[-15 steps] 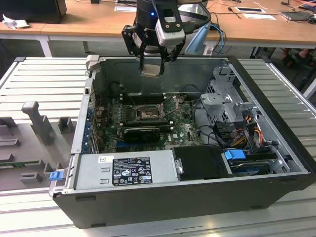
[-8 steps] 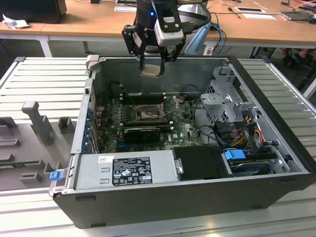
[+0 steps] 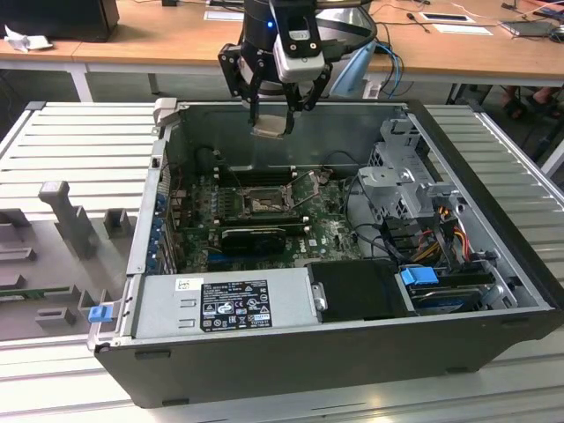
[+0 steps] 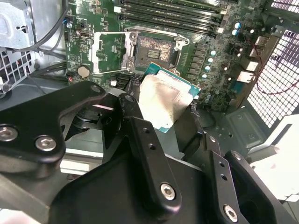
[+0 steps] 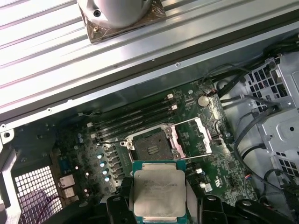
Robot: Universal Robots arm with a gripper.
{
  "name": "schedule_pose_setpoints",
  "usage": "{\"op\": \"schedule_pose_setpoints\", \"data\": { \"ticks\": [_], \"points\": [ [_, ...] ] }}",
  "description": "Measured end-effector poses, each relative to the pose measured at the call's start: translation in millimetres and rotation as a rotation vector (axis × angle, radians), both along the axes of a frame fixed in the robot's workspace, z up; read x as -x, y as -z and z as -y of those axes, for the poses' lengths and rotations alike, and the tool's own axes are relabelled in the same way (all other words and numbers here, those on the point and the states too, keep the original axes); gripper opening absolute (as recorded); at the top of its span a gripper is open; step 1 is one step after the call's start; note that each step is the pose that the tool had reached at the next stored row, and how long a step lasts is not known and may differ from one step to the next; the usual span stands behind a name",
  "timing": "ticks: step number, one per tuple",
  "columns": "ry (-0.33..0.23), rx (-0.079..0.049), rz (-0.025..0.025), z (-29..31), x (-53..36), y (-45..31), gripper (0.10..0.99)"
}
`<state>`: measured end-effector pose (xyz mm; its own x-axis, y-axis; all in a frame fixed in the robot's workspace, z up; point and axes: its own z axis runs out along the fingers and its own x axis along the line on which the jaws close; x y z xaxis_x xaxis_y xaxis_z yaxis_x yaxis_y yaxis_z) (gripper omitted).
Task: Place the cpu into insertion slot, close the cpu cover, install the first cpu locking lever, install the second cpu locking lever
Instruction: 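Place the cpu into insertion slot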
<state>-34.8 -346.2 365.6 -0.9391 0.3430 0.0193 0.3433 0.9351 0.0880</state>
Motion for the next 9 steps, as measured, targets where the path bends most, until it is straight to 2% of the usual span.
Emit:
{"op": "schedule_pose_setpoints", "data": {
  "ticks": [9],
  "points": [
    [0.034,0.000,-0.0001,0.0,0.0,0.1,0.537]
  ]
}}
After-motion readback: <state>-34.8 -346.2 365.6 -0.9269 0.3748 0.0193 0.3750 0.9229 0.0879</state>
